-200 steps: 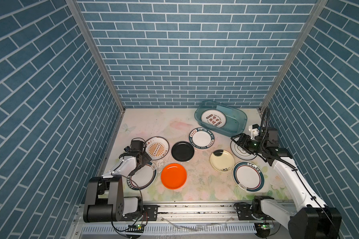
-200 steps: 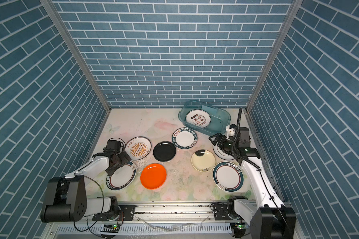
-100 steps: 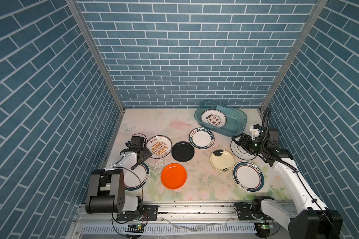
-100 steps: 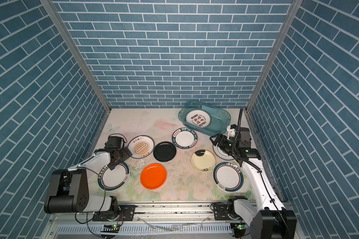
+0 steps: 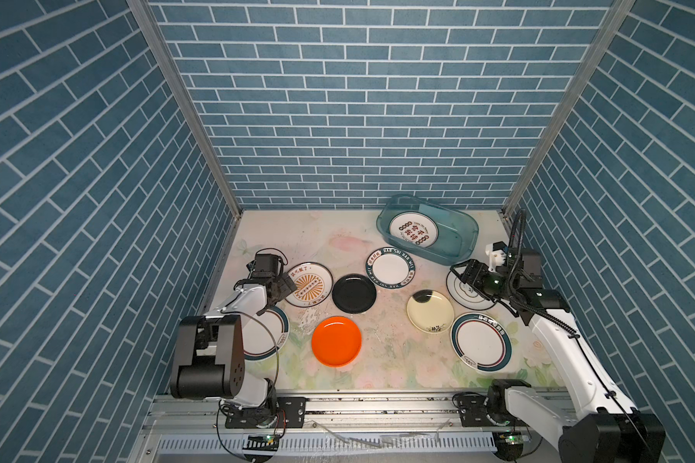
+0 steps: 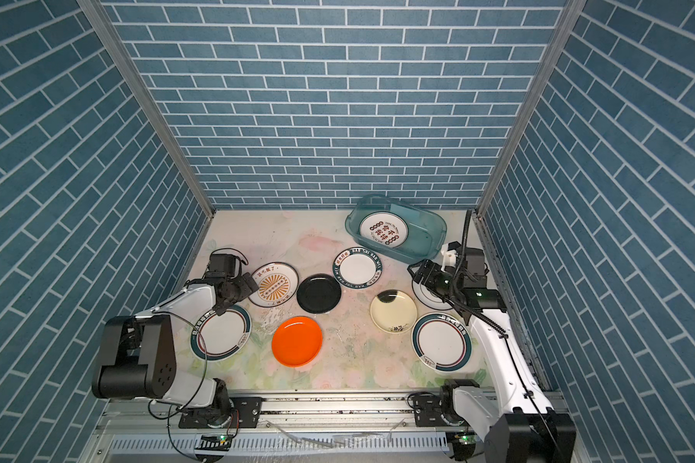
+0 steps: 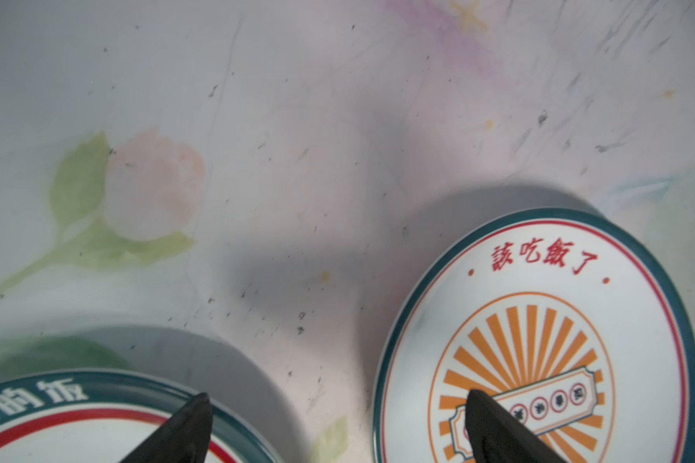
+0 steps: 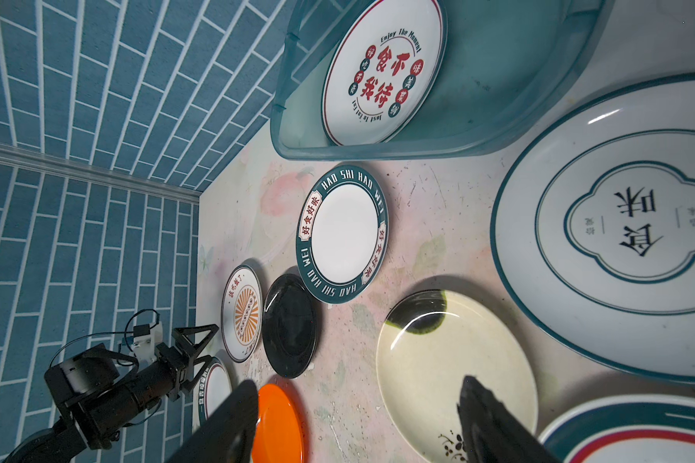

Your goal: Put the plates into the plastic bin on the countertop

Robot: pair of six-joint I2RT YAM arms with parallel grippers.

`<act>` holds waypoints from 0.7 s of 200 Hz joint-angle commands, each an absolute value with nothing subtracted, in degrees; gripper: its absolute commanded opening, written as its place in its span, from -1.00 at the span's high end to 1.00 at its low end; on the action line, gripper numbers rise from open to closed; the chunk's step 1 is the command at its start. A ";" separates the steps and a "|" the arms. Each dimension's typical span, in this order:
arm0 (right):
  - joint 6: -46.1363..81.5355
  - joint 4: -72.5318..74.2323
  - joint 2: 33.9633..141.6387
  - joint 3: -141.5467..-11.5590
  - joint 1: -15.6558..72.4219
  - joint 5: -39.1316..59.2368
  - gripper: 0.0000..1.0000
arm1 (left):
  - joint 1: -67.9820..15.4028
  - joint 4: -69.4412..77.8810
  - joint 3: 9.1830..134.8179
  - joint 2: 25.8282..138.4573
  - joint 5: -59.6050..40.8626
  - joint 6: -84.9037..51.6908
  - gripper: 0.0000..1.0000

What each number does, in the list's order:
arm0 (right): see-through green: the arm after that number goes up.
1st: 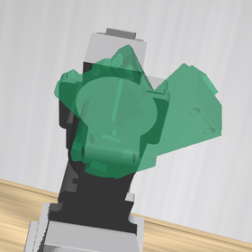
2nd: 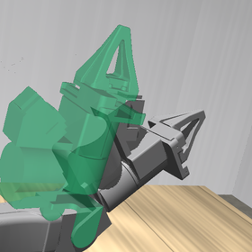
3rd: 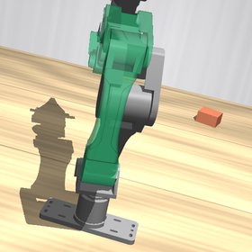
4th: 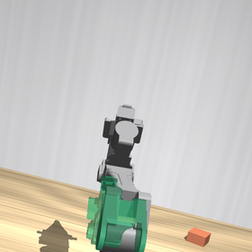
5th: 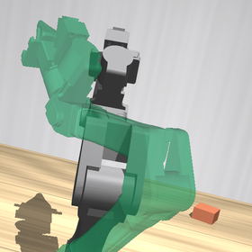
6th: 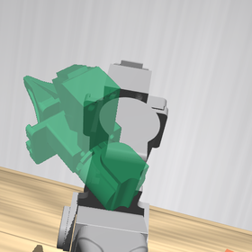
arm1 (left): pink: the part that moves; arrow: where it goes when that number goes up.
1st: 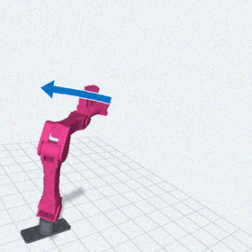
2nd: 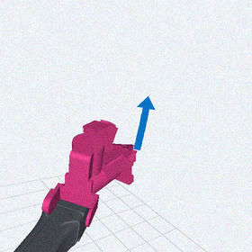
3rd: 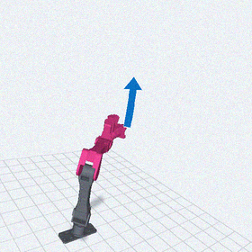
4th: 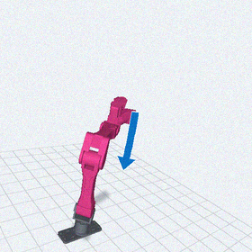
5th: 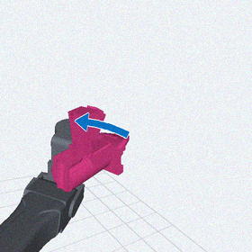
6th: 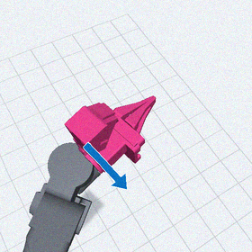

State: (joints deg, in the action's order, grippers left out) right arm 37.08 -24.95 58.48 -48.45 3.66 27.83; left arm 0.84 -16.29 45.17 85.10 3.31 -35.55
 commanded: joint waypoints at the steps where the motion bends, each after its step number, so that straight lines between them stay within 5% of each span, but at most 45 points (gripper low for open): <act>1: 36.83 -25.89 57.31 -48.34 3.43 26.92 -0.57 | 0.83 -16.38 45.62 84.08 2.67 -34.10 -0.99; 140: 34.98 -26.29 56.05 -49.22 3.43 28.47 -0.63 | 0.26 -14.60 37.50 77.14 2.60 -40.08 -0.99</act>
State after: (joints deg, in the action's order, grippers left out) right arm 36.99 -25.34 57.54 -48.47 3.66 27.81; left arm 0.45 -18.13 37.34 75.20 3.22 -39.35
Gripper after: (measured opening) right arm 0.813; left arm 0.995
